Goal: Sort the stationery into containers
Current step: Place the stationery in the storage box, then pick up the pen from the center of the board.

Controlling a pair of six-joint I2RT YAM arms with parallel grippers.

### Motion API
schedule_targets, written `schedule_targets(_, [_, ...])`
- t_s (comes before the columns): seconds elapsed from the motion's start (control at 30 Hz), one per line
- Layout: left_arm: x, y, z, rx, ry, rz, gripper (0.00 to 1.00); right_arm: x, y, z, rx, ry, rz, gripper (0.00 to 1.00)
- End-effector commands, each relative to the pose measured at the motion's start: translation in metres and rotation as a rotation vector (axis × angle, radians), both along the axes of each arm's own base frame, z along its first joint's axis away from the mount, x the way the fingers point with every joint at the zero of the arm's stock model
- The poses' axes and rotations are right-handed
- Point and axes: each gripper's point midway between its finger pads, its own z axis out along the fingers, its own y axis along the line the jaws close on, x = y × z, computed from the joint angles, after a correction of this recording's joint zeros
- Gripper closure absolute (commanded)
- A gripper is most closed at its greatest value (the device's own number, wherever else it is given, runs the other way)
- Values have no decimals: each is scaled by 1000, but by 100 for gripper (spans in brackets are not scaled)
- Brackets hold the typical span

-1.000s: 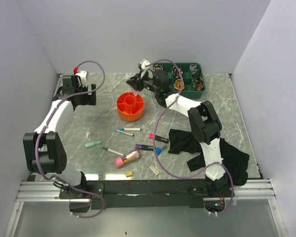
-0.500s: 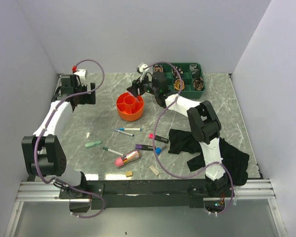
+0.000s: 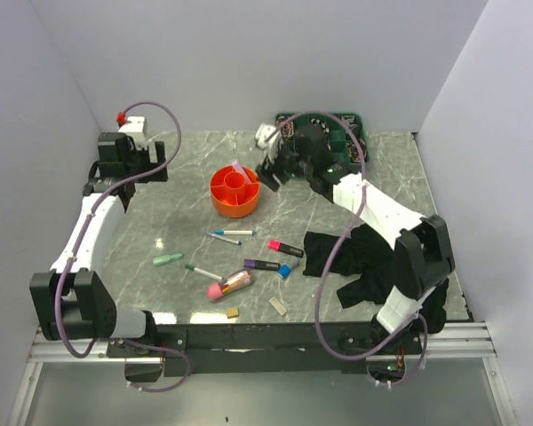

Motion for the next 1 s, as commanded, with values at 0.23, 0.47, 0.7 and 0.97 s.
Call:
schedule_targets(0.23, [-11, 3, 39, -14, -152, 32, 0, -93, -56, -163, -663, 358, 50, 28])
schedule_targets(0.47, [-19, 0, 35, -33, -147, 26, 1, -112, -44, -184, -707, 423, 65, 29])
schedule_targets(0.7, [-21, 0, 31, -36, -139, 30, 0, -123, -48, -198, -739, 453, 85, 29])
schedule_targets(0.97, [-18, 4, 30, -45, -135, 39, 1, -129, -53, -215, -785, 496, 93, 28])
